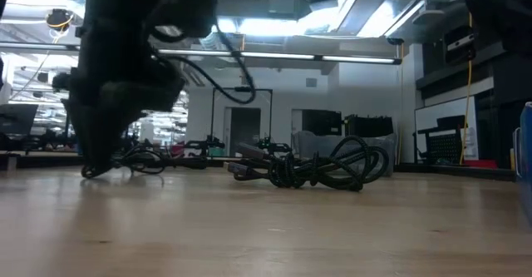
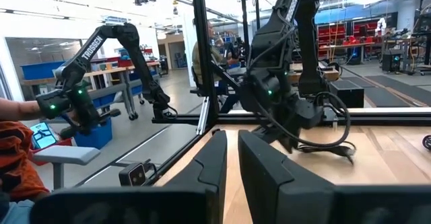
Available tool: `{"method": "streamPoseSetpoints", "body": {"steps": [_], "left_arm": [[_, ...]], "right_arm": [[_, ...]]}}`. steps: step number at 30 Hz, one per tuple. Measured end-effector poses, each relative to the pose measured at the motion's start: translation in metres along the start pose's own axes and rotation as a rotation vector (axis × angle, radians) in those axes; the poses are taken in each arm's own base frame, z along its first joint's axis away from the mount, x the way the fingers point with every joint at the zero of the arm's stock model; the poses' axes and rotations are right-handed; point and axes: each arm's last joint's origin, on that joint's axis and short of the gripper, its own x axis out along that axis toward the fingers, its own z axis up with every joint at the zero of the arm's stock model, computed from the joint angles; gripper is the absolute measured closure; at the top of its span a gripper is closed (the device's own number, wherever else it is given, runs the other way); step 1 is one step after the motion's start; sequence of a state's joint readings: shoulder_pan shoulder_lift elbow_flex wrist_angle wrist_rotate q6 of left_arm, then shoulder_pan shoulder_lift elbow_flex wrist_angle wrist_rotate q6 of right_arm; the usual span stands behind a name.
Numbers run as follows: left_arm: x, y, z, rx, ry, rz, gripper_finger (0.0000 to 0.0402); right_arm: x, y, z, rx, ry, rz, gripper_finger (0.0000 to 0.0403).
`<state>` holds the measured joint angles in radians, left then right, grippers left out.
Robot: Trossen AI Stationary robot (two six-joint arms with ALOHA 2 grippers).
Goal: Pick and place USB-C Cables
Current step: Put the bottom black charger cable into the black bin
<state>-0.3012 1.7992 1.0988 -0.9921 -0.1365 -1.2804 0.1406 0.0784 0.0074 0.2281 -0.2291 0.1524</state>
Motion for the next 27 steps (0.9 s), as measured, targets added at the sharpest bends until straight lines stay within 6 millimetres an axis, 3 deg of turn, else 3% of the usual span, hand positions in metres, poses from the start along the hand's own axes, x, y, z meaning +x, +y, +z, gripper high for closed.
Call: {"method": "streamPoseSetpoints", "body": {"steps": [7, 17, 27], "left_arm": [[-0.001, 0.014, 0.003, -0.024, -0.048, 0.148, 0.0321], [-0.011, 0.006, 0.012, -0.152, -0.107, -0.038, 0.0321], [-0.009, 0.016, 0.032, -0.196, -0.178, 0.025, 0.0321]], "right_arm": [[0.000, 0.000, -0.001, 0.002, 0.010, -0.002, 0.0358], [0.000, 0.000, -0.002, 0.002, 0.015, -0.002, 0.0358], [0.000, 0.000, -0.003, 0.003, 0.028, -0.004, 0.0358]]}}
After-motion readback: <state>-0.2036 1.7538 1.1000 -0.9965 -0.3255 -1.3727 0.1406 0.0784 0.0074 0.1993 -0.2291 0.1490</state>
